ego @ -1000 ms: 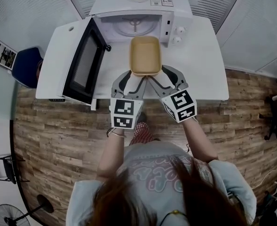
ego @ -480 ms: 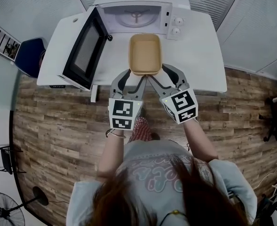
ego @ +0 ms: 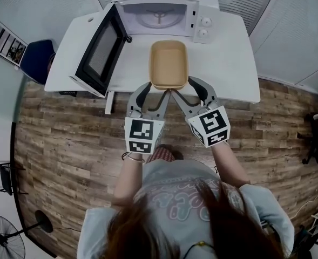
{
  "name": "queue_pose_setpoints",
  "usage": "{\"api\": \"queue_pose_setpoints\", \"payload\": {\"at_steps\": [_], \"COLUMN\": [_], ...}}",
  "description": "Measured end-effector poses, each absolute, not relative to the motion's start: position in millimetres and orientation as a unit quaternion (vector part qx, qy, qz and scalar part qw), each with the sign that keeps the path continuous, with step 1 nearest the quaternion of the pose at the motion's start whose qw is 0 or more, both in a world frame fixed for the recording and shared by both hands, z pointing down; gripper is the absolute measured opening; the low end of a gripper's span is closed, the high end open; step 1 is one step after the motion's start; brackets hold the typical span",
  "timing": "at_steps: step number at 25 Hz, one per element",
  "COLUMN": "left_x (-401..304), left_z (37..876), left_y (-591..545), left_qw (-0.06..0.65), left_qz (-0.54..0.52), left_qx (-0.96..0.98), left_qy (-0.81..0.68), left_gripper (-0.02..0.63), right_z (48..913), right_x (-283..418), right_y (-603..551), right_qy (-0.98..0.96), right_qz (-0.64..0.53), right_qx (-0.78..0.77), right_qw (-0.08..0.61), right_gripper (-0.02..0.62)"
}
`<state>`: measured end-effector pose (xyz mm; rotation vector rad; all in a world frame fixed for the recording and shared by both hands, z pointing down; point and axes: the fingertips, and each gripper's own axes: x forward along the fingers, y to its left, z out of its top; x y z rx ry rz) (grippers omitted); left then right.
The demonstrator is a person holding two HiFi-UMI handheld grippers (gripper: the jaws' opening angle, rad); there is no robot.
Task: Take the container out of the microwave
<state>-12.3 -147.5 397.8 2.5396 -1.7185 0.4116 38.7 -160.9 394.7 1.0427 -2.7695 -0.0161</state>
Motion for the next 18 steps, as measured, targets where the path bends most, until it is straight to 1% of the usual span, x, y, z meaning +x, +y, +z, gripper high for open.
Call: {"api": "queue_pose_setpoints", "payload": {"at_steps": [10,18], "left_x": [-6,-7], "left_z": [387,389], "left_y": [-134,-130], "left_qw": [0.012,0.018], "left_qz": [0.122,0.119], "left_qx": [0.829,0.829], "left_qy": [-0.545,-0.547], "left_gripper": [0.213,0.212], "right_z": [383,384], "right_x": [46,44], "right_y": [-145,-141], "right_qy": [-0.928,-0.927], "right_qz": [-0.019,-0.021], "right_qx": [0.364,0.367], "right_qw": [0.081,0.080], "right_gripper": [0.229,0.229]}}
